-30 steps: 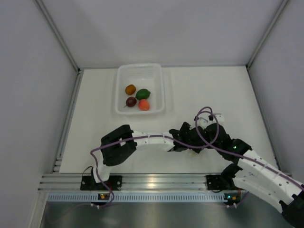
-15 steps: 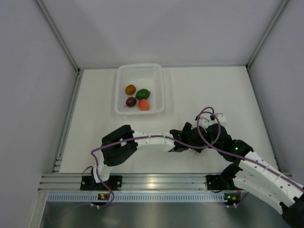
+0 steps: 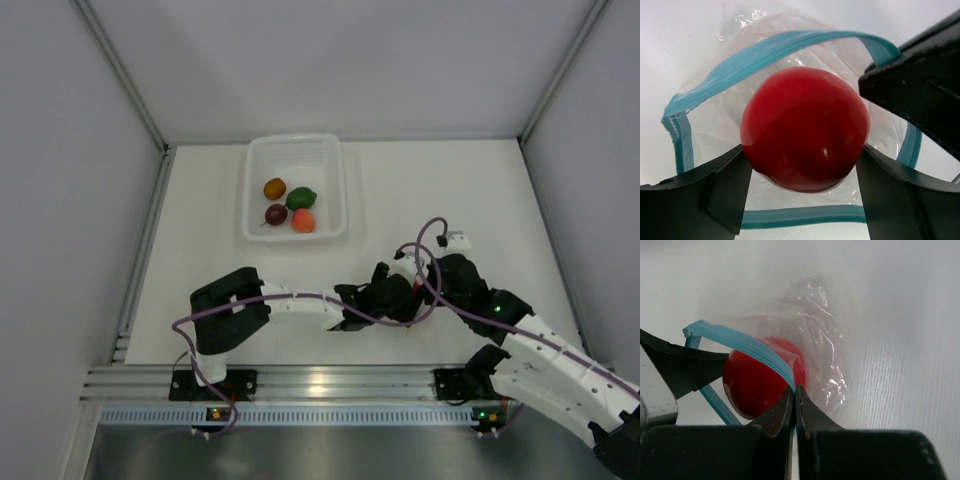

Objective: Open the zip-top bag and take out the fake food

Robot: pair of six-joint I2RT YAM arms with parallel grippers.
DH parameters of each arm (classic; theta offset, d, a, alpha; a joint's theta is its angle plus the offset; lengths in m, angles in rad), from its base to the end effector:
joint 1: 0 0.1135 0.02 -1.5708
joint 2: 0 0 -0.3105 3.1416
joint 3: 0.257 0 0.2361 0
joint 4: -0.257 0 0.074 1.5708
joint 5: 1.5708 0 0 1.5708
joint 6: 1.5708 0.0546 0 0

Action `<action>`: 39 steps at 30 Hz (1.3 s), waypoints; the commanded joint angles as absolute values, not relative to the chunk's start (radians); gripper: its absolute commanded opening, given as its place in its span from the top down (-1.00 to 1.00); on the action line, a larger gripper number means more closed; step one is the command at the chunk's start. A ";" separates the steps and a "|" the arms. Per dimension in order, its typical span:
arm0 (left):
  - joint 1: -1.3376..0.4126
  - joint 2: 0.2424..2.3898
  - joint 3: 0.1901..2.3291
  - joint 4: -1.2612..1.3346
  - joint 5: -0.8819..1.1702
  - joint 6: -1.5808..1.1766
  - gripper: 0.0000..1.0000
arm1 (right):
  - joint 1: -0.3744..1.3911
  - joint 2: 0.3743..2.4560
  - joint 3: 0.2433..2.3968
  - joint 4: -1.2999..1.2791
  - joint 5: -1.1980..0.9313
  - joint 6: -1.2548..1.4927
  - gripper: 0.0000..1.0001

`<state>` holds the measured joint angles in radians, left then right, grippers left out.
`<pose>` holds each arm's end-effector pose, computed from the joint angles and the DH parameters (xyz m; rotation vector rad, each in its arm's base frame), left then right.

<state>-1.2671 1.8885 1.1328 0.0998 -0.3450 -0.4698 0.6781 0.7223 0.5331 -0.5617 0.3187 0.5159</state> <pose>0.1443 -0.3988 0.2191 0.6917 2.1364 -0.5889 0.1000 0.0586 0.2489 -0.0260 2.2885 0.2543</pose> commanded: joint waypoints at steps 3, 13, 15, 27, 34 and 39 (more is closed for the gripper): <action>-1.330 1.790 1.102 0.275 -0.230 -0.410 1.00 | 0.686 0.739 0.609 -0.391 0.334 0.528 1.00; -1.328 1.688 1.008 0.345 -0.161 -0.357 1.00 | 0.675 0.851 0.669 -0.365 0.344 0.491 1.00; -1.328 1.669 0.983 0.359 -0.182 -0.357 1.00 | 0.675 0.868 0.663 -0.365 0.330 0.488 1.00; -1.327 1.574 0.923 0.407 -0.337 -0.356 1.00 | 0.675 0.861 0.594 -0.336 0.291 0.497 1.00; -1.324 1.496 0.867 0.406 -0.463 -0.376 1.00 | 0.666 0.844 0.577 -0.345 0.336 0.508 1.00; -1.293 1.414 0.816 0.394 -0.525 -0.393 1.00 | 0.643 0.821 0.569 -0.351 0.334 0.523 1.00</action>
<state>-1.3167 1.4998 0.8318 0.3004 -0.4339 -0.3790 0.6624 0.8459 0.5739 -0.3679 0.3180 0.5045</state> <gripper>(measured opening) 0.812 0.003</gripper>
